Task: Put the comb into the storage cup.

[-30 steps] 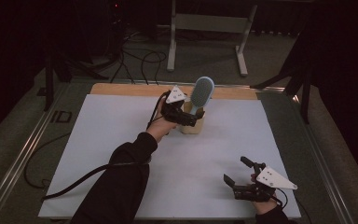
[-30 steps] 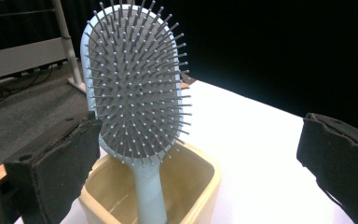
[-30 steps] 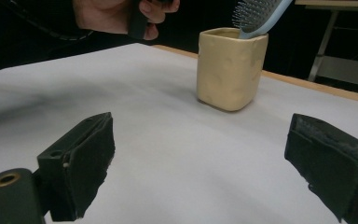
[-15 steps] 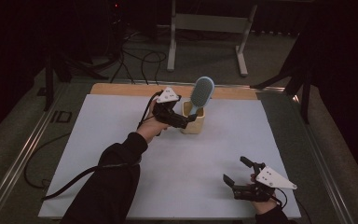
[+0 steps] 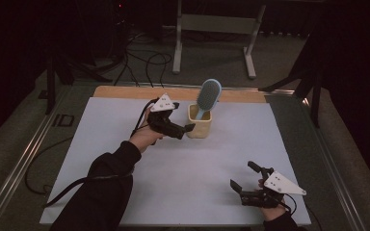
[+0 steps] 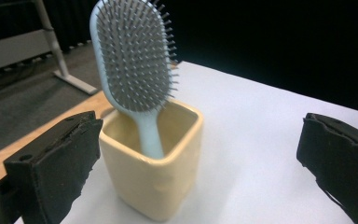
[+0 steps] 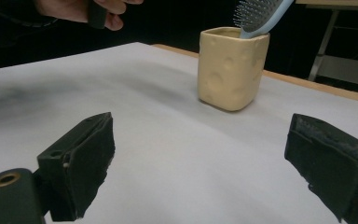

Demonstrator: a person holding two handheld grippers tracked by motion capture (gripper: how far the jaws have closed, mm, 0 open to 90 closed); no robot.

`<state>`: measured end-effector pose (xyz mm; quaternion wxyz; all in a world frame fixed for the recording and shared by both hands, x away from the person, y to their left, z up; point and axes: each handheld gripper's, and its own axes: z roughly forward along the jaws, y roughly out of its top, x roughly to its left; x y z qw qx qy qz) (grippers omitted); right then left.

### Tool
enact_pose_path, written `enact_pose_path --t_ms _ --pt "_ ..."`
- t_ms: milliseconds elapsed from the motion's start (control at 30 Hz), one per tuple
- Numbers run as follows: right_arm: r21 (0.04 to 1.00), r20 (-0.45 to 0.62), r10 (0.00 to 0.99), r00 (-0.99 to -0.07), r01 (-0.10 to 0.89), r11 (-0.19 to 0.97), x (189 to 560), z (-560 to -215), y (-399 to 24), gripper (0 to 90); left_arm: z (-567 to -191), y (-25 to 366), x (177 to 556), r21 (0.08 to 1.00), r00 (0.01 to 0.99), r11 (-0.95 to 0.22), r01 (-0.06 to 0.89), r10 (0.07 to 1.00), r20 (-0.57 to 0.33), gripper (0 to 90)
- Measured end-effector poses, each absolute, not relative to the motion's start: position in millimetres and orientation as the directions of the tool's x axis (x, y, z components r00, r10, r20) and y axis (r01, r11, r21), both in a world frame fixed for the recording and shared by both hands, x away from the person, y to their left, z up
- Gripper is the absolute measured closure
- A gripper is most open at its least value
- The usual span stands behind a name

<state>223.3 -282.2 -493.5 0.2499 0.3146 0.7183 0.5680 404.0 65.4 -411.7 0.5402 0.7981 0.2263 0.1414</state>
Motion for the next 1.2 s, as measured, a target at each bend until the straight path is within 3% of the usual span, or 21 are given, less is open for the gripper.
enact_pose_path --t_ms 1200 --pt "0.971 -0.005 0.728 -0.685 0.170 0.167 224.2 -494.4 -277.6 8.2 -441.4 157.9 332.9 0.909 0.836 -0.355 0.219 0.548 0.013 0.0"
